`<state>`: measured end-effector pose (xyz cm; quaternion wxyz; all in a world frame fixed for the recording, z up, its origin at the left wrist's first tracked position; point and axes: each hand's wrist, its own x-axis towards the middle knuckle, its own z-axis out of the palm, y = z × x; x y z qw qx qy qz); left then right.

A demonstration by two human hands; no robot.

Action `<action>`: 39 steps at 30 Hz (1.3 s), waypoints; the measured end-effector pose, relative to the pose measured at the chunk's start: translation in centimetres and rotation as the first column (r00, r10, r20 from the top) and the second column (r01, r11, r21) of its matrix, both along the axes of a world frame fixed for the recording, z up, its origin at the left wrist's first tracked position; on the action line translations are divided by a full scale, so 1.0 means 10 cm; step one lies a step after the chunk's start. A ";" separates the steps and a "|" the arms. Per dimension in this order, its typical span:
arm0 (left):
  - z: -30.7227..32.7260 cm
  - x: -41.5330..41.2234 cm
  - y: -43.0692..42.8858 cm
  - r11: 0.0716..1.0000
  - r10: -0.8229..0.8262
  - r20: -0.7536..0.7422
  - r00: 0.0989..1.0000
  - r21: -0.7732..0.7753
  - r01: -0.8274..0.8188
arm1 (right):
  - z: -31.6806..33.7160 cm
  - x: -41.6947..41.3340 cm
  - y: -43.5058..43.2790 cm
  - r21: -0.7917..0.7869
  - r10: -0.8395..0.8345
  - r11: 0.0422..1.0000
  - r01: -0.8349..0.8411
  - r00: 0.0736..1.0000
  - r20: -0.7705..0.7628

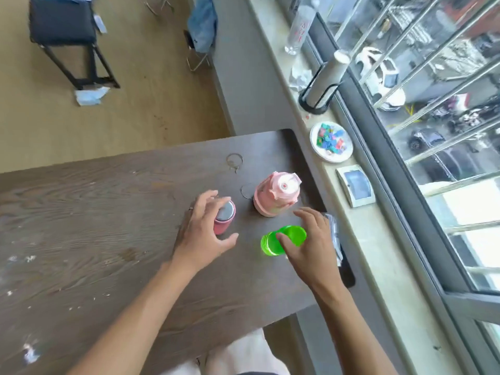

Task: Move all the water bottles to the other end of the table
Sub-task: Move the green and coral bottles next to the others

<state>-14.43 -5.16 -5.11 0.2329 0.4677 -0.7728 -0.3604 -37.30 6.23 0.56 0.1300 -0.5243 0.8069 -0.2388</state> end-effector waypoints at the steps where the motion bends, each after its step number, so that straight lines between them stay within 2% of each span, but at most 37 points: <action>1: -0.04 -0.13 -0.06 1.000 -0.009 0.047 0.999 0.016 0.009 | -0.11 -0.10 0.04 0.058 -0.024 0.998 0.022 0.999 0.045; 3: -0.14 -0.28 -0.15 0.999 0.015 0.106 0.994 0.026 -0.018 | -0.32 -0.17 0.08 0.147 -0.072 0.988 0.049 0.984 0.161; 5: -0.22 -0.33 -0.19 0.997 0.073 0.118 0.990 0.004 -0.074 | -0.49 -0.15 0.10 0.166 -0.104 0.984 0.065 0.966 0.236; 8: -0.22 -0.33 -0.18 0.991 0.133 0.138 0.981 -0.026 -0.130 | -0.63 -0.06 0.09 0.123 -0.121 0.988 0.093 0.963 0.241; 10: -0.18 -0.26 -0.14 0.987 0.162 0.113 0.980 -0.025 -0.160 | -0.61 0.06 0.04 0.108 -0.118 0.990 0.094 0.964 0.239; 13: -0.09 0.04 -0.07 0.960 0.281 -0.016 0.960 -0.007 -0.281 | -0.52 0.32 -0.14 0.073 -0.102 0.994 0.085 0.957 0.273; 16: 0.10 0.56 -0.01 0.877 0.475 -0.161 0.865 0.004 -0.481 | -0.40 0.73 -0.53 0.026 -0.026 0.999 0.019 0.947 0.321; 20: 0.28 1.55 -0.03 0.684 0.709 -0.213 0.672 -0.024 -0.729 | -0.34 1.59 -1.29 -0.061 0.230 0.973 -0.223 0.911 0.341; 25: 0.33 2.85 -0.15 0.479 0.862 -0.153 0.484 -0.072 -0.875 | -0.31 3.06 -2.22 -0.067 0.496 0.853 -0.518 0.762 0.416; 28: 0.32 3.49 -0.25 0.385 0.911 -0.108 0.399 -0.129 -0.914 | -0.35 3.98 -2.71 -0.069 0.618 0.758 -0.649 0.680 0.395; 30: 0.31 3.80 -0.29 0.370 0.922 -0.074 0.380 -0.118 -0.921 | -0.38 4.55 -2.95 -0.056 0.689 0.689 -0.723 0.629 0.361; 34: 0.24 4.18 -0.37 0.402 0.915 -0.001 0.404 -0.077 -0.912 | -0.42 5.44 -3.26 0.002 0.796 0.553 -0.833 0.529 0.294; 39: 0.07 4.37 -0.48 0.413 0.911 0.029 0.412 -0.049 -0.909 | -0.51 5.95 -3.45 0.055 0.850 0.471 -0.880 0.470 0.239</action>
